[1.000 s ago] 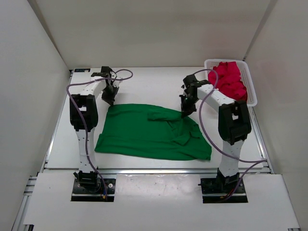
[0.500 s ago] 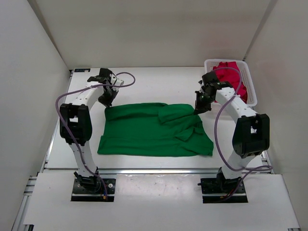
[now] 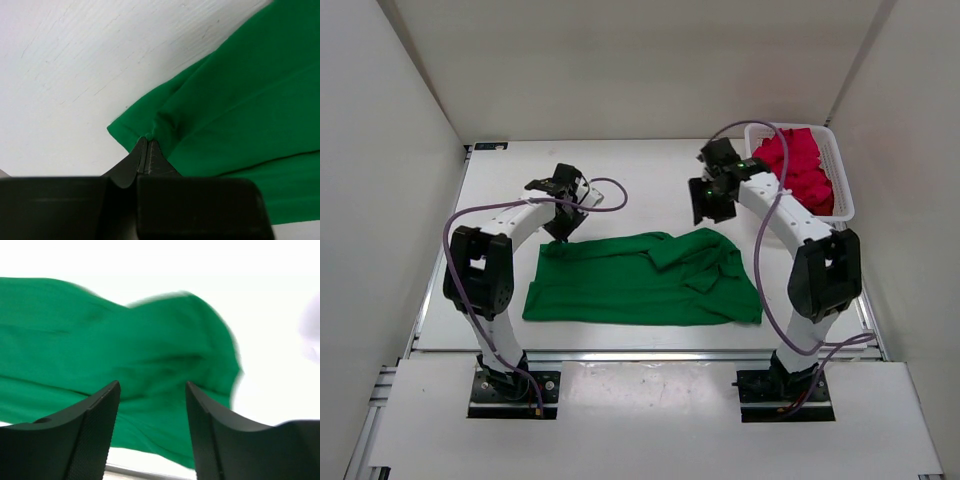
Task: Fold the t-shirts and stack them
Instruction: Fold the other side of the tshirt into a rectangle
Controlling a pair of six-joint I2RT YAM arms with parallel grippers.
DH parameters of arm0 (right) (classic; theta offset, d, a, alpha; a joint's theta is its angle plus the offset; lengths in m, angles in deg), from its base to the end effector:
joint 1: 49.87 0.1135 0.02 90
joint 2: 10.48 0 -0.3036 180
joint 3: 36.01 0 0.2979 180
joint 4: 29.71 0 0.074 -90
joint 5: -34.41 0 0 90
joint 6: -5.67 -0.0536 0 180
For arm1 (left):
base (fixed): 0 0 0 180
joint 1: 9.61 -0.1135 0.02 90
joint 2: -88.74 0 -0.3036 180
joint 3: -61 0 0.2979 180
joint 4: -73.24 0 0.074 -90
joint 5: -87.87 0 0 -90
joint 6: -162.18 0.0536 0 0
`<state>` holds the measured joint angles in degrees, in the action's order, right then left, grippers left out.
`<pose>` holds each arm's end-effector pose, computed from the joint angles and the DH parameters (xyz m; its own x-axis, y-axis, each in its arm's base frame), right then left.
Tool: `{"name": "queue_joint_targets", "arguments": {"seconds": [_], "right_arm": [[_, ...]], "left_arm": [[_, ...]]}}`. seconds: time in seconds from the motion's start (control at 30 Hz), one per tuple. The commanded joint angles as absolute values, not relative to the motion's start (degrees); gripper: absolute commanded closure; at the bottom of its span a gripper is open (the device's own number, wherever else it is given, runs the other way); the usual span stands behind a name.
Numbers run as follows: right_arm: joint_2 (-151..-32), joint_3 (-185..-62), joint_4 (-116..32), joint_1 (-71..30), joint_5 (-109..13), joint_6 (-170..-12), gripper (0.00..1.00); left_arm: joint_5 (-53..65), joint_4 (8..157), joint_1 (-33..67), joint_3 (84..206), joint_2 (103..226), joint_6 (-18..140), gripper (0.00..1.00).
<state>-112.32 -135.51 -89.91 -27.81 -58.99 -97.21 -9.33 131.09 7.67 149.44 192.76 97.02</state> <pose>0.4078 0.1618 0.2853 -0.8796 -0.1164 -0.4613 -0.1575 0.9862 0.0515 0.4000 -0.1174 0.2061 -0.7211 0.6608 -0.2083 0.6209 0.7497 0.2288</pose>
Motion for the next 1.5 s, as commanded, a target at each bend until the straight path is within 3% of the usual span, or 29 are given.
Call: {"name": "queue_joint_targets", "arguments": {"seconds": [0.0, 0.17, 0.3, 0.53, 0.77, 1.47], "right_arm": [[-116.4, -141.0, -90.1, -24.3, -61.4, -96.1, 0.39], [-126.3, -149.7, -90.4, -25.0, -54.7, -97.2, 0.40], [-127.4, -151.3, -89.6, -20.7, -48.6, -96.5, 0.39], [-129.1, -150.6, -92.8, -11.9, -58.0, -98.6, 0.40], [-133.8, -155.9, -98.7, -10.2, -68.7, -104.6, 0.39], [-135.1, -154.2, -96.3, -8.0, -61.9, -103.0, 0.37]], "left_arm": [[-8.0, 130.5, 6.1, 150.4, 189.5, 95.6, 1.00], [-7.6, 130.2, 5.2, 149.3, 188.5, 95.3, 1.00], [-7.6, 130.2, 4.7, 148.6, 188.7, 94.7, 1.00], [-6.2, 129.7, 4.0, 148.2, 189.5, 92.4, 1.00], [-5.5, 129.9, 3.1, 147.9, 189.7, 91.7, 1.00], [-4.2, 130.7, 2.0, 148.7, 190.4, 91.0, 1.00]]}}
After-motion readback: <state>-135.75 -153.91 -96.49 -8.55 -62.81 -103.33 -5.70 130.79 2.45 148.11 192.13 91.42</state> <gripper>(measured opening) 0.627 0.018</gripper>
